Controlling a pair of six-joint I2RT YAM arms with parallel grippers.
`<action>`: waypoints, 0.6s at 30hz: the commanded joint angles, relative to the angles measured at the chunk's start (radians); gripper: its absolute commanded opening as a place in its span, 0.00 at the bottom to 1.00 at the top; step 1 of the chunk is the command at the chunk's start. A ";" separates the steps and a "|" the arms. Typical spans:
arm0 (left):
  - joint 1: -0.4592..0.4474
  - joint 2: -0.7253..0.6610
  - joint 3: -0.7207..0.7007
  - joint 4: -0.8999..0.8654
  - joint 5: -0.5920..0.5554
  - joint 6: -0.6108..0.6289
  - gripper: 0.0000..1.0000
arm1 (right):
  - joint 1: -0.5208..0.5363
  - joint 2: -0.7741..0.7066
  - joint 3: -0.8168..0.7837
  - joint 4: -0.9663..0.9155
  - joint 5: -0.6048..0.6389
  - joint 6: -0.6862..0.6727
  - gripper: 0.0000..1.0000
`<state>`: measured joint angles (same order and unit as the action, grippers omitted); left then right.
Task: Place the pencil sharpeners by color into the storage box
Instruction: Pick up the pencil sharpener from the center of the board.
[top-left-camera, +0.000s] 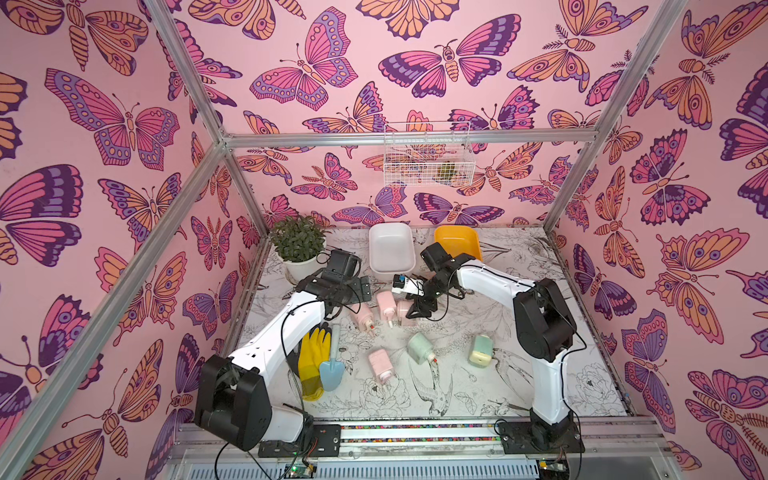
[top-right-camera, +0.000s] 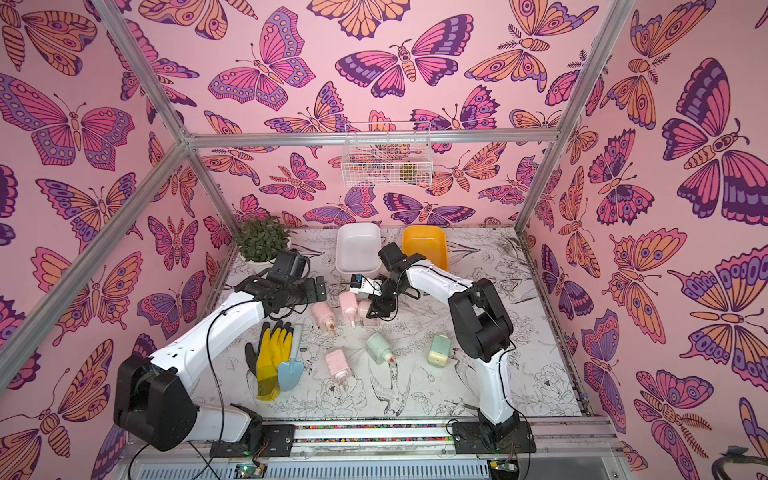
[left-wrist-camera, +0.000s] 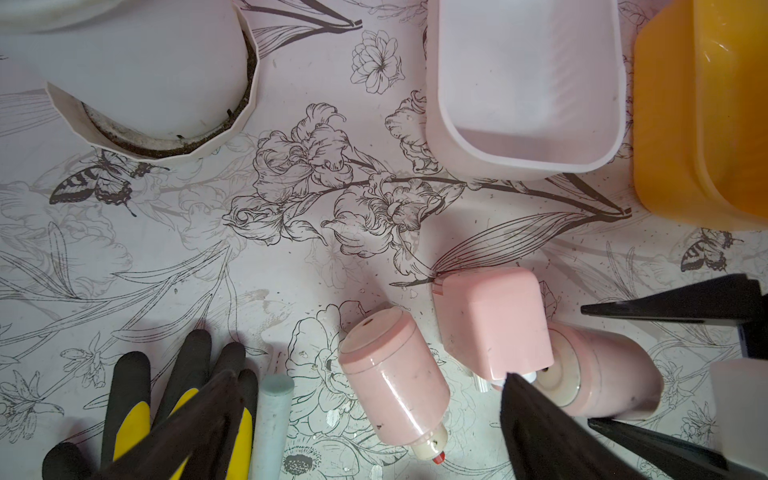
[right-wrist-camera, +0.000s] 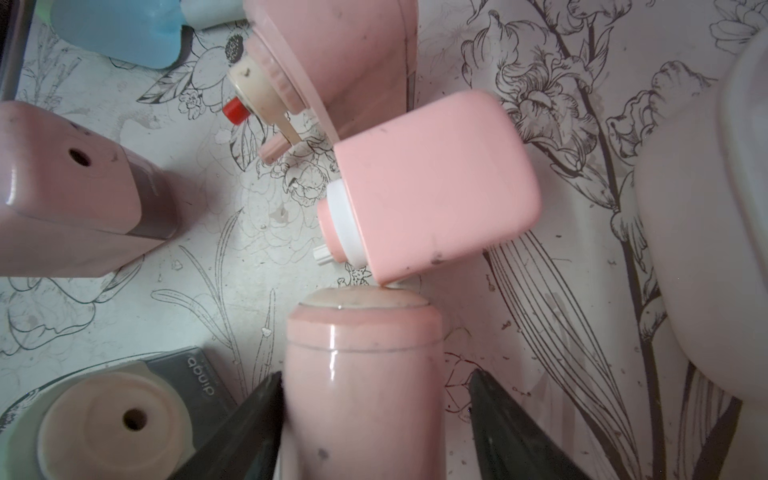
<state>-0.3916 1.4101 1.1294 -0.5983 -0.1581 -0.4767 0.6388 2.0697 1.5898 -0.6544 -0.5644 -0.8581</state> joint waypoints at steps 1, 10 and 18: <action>0.009 -0.012 -0.022 0.006 -0.020 -0.006 1.00 | 0.012 0.022 0.031 -0.055 -0.022 -0.013 0.73; 0.011 -0.007 -0.025 0.008 -0.015 -0.009 1.00 | 0.013 0.017 0.039 -0.067 -0.034 -0.025 0.54; 0.013 -0.010 -0.026 0.008 -0.014 -0.012 1.00 | 0.013 -0.015 0.042 -0.084 -0.032 -0.055 0.16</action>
<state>-0.3855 1.4101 1.1213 -0.5980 -0.1581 -0.4805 0.6441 2.0804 1.6051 -0.7044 -0.5770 -0.8883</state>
